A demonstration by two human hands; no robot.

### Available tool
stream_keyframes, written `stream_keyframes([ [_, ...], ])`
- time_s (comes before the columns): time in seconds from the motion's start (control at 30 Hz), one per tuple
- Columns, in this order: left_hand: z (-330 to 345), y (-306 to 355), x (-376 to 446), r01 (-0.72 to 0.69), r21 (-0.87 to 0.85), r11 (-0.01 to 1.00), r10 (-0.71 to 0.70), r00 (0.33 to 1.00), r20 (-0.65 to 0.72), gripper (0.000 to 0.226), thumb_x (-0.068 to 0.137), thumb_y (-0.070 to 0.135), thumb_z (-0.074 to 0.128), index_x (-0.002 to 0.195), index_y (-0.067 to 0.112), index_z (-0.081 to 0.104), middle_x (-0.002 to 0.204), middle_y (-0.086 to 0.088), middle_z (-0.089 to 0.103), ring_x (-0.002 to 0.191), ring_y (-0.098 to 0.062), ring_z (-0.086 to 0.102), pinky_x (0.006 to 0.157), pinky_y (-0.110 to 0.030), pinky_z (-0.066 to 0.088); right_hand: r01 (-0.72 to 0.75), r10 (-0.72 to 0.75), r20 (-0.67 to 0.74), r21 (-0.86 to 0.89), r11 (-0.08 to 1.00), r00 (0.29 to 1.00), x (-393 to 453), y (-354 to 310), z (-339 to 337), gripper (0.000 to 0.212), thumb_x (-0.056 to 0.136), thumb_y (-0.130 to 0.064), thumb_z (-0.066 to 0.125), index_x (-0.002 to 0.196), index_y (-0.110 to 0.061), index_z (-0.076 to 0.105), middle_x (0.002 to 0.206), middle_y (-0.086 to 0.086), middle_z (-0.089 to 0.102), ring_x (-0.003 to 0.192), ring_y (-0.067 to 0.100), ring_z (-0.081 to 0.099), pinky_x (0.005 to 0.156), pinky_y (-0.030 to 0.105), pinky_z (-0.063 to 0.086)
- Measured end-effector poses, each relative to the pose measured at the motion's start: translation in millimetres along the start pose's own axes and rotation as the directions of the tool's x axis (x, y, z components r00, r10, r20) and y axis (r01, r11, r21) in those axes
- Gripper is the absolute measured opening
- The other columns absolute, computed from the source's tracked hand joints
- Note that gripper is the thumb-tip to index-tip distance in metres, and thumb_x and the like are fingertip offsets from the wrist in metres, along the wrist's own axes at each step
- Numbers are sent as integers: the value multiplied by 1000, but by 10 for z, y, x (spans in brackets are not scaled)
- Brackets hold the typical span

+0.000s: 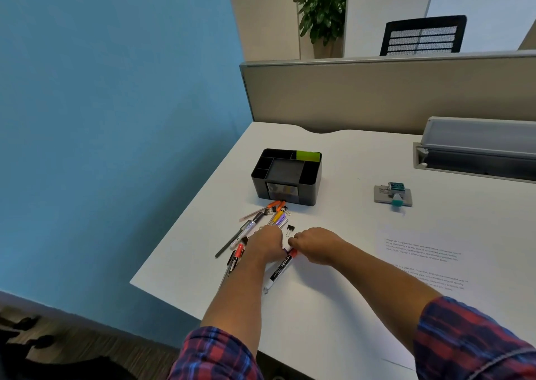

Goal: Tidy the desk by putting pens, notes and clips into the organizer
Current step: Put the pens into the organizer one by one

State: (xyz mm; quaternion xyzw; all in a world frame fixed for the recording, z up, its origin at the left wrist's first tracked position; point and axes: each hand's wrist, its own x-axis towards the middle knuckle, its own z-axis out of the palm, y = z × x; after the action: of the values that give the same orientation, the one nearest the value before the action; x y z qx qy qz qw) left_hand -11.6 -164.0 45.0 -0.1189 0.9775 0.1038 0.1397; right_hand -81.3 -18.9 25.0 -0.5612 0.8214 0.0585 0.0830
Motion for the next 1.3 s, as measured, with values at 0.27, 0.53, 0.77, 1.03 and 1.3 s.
stream_keyframes([
  [0.27, -247, 27, 205, 19, -124, 992, -13, 999, 44, 21, 77, 26, 67, 67, 12, 55, 63, -6, 53, 63, -22, 57, 56, -30, 43, 116, -122, -131, -54, 992, 984, -82, 138, 39, 27, 98, -30, 60, 121, -18, 64, 105, 9, 61, 85, 27, 62, 71, 34, 49],
  [0.53, -977, -258, 540, -5, -538, 843, -163, 951, -264, 18, 79, 26, 68, 89, 13, 61, 87, -8, 69, 82, -25, 69, 76, -41, 59, 131, -122, -52, 214, 968, 991, 24, 228, -54, 20, 97, -19, 62, 117, -19, 61, 110, 3, 65, 93, 20, 59, 78, 30, 47],
  [0.77, -1556, -478, 756, -76, -710, 701, -448, 727, -520, 18, 82, 20, 67, 97, 11, 62, 90, -3, 68, 86, -26, 63, 72, -33, 48, 169, 61, -321, 640, 749, 945, 120, 586, -580, 16, 90, -20, 73, 106, -22, 74, 98, -12, 69, 86, 2, 63, 73, 18, 52],
  [1.03, -1293, -450, 918, -95, -653, 751, -373, 755, -539, 13, 89, 16, 61, 100, 18, 56, 97, -1, 67, 88, -22, 66, 74, -26, 44, 138, 464, -504, 772, 621, 728, 281, 885, -1012, 21, 91, -22, 71, 110, -16, 75, 100, -5, 72, 91, 7, 64, 77, 16, 49],
  [1.3, -999, -550, 991, -58, -495, 867, -260, 794, -549, 16, 93, 26, 62, 104, 17, 68, 97, -4, 74, 84, -24, 67, 71, -30, 48, 41, 659, -529, 795, 605, 535, 591, 895, -1065, 24, 94, -20, 68, 117, -12, 71, 110, -1, 72, 97, 10, 63, 85, 14, 50],
])
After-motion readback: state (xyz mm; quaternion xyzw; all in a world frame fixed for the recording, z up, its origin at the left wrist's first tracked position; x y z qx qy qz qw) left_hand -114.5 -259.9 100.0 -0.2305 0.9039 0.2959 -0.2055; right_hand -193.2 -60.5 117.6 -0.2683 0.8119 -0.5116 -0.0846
